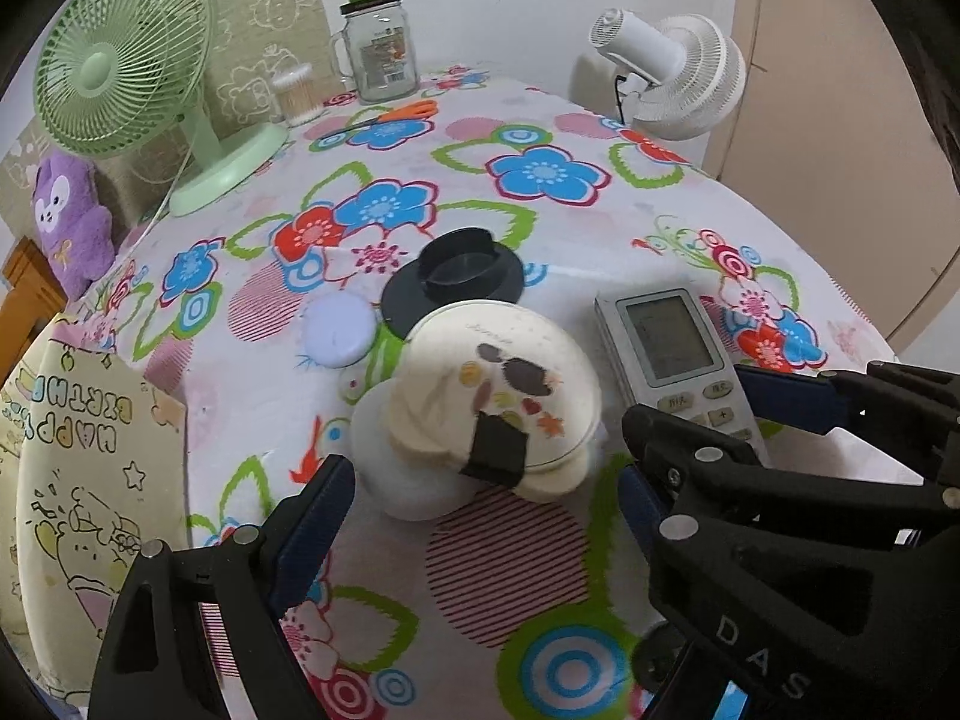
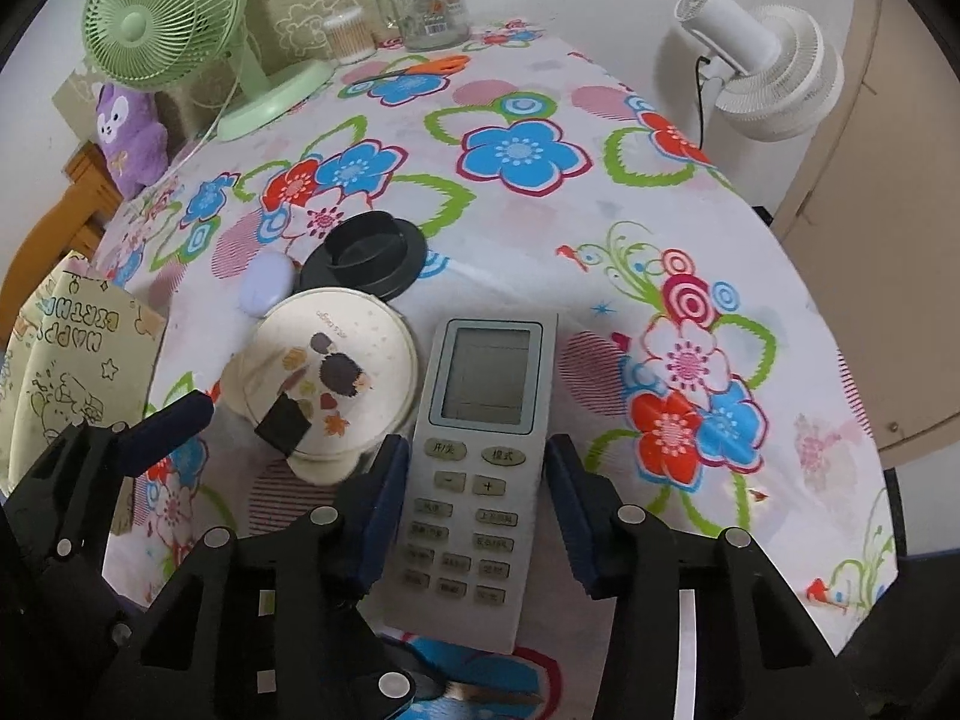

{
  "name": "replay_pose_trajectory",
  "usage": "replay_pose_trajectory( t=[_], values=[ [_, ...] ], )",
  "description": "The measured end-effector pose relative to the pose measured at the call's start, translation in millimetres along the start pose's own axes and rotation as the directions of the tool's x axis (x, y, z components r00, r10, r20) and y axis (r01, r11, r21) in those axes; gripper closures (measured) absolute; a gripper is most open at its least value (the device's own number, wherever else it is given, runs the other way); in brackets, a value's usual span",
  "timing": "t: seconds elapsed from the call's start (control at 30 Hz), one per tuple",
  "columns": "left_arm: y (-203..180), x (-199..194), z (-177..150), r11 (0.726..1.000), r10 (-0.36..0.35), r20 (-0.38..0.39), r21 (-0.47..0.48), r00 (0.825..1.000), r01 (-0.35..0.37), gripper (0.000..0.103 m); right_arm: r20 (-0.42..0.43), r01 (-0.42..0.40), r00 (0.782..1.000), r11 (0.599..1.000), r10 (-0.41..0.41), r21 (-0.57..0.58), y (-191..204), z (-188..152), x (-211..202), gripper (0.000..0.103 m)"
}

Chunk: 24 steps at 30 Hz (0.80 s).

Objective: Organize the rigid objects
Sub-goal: 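Close the right gripper on the white air-conditioner remote, then lift the white remote with the right gripper while the left gripper grasps the round beige compact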

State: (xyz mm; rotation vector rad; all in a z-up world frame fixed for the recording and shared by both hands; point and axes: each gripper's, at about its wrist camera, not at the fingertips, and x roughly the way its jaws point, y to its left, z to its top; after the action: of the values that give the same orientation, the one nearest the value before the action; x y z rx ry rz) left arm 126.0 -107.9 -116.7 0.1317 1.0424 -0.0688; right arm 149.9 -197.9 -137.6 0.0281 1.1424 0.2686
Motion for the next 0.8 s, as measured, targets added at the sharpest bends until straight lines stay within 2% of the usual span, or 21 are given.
replay_pose_trajectory(
  t=[0.5, 0.8],
  values=[
    [-15.8, 7.4, 12.8, 0.998, 0.037, 0.033, 0.039, 0.999, -0.038, 0.011, 0.033, 0.053, 0.998, 0.999, -0.053, 0.002, -22.1, 6.3, -4.2, 0.054],
    [-13.5, 17.9, 20.3, 0.996, 0.067, 0.042, 0.053, 0.997, -0.069, 0.005, 0.032, 0.066, 0.997, 0.998, -0.066, 0.002, -23.3, 13.0, 2.0, 0.054]
  ],
)
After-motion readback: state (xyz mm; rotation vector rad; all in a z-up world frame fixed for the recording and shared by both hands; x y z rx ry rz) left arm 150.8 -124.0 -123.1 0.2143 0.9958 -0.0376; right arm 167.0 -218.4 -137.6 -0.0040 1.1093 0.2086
